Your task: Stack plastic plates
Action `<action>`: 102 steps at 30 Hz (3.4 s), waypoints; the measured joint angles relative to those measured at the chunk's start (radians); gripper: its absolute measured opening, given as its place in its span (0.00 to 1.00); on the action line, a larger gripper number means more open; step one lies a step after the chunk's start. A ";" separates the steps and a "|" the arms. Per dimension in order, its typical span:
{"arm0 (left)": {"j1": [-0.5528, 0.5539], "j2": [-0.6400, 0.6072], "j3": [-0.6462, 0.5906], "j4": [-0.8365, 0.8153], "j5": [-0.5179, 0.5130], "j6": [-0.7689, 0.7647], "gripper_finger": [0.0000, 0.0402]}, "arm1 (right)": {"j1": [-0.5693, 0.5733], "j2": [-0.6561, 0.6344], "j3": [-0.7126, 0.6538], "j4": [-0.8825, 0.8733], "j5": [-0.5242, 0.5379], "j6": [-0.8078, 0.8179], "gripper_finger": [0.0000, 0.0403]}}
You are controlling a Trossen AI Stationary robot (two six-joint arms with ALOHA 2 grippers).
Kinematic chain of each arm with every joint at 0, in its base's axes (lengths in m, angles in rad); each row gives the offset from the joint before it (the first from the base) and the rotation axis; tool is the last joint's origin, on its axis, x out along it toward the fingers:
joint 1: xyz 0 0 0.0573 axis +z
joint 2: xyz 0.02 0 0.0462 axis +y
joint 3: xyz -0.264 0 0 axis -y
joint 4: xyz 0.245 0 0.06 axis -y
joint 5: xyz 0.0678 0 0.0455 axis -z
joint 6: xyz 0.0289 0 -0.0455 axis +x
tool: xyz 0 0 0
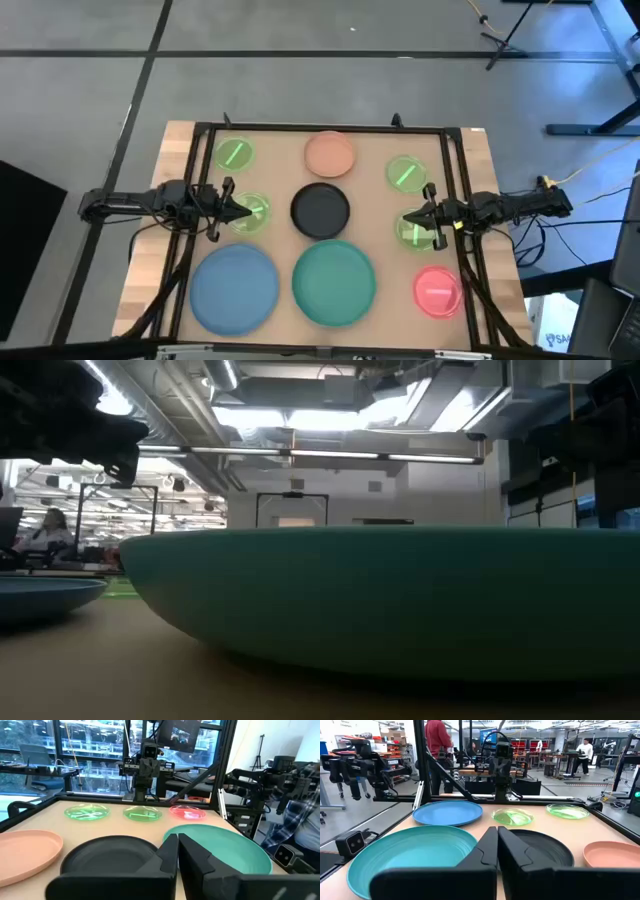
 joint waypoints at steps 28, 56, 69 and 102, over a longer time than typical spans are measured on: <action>0.000 0.000 0.000 0.000 0.000 0.000 0.02 | 0.000 0.000 0.000 0.000 0.000 0.000 0.01; 0.000 0.000 0.000 0.059 -0.109 0.085 0.02 | 0.000 0.000 0.000 0.000 0.000 0.000 0.01; 0.000 0.000 0.000 0.092 -0.099 -0.115 0.02 | 0.000 0.000 0.000 0.000 0.000 0.000 0.01; -0.081 0.964 0.217 0.788 -0.122 -0.003 0.02 | 0.000 0.000 -0.001 0.179 0.021 -0.002 0.01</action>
